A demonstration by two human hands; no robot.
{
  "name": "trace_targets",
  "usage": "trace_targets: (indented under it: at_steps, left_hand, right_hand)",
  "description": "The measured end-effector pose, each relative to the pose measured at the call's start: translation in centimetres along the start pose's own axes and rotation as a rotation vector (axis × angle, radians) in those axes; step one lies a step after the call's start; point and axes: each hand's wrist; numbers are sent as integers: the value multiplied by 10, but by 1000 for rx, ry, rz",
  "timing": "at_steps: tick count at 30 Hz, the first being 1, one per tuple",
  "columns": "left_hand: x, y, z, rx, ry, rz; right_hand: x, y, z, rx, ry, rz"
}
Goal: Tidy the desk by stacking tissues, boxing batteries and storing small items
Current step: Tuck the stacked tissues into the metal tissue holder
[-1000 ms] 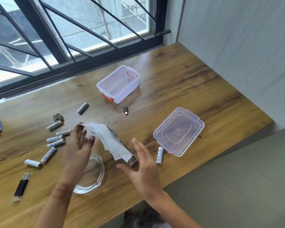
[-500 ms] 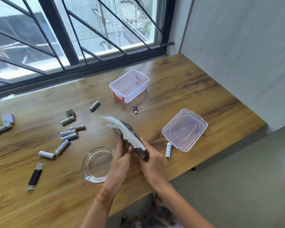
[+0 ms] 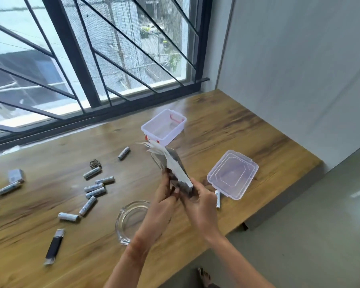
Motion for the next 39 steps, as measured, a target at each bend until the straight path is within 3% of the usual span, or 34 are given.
trace_targets:
  at_steps: [8,13,21,29,39]
  left_hand:
    - [-1,55,-54,149,-106,-48]
    - [4,83,-115,145,-140,-91]
    - [34,100,-248,252,-203,-41]
    - [70,83,-381,184,-155,-18]
    - [86,42,-479,46,-65,-24]
  right_hand:
    - [-38,-28,-56,-42,141,18]
    - [-73,-32,-109,-126,196,48]
    - [-148,4,-219,-159,202,48]
    - [-214,72,-318,-89,190,20]
    - [-231,150,-393,19,140,-47]
Point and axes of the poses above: each hand's wrist, its own z-axis away from the middle knuckle, its own x-axis out of the palm, y = z × x, and after that the axes turned 15 degrees about -y, right-handed
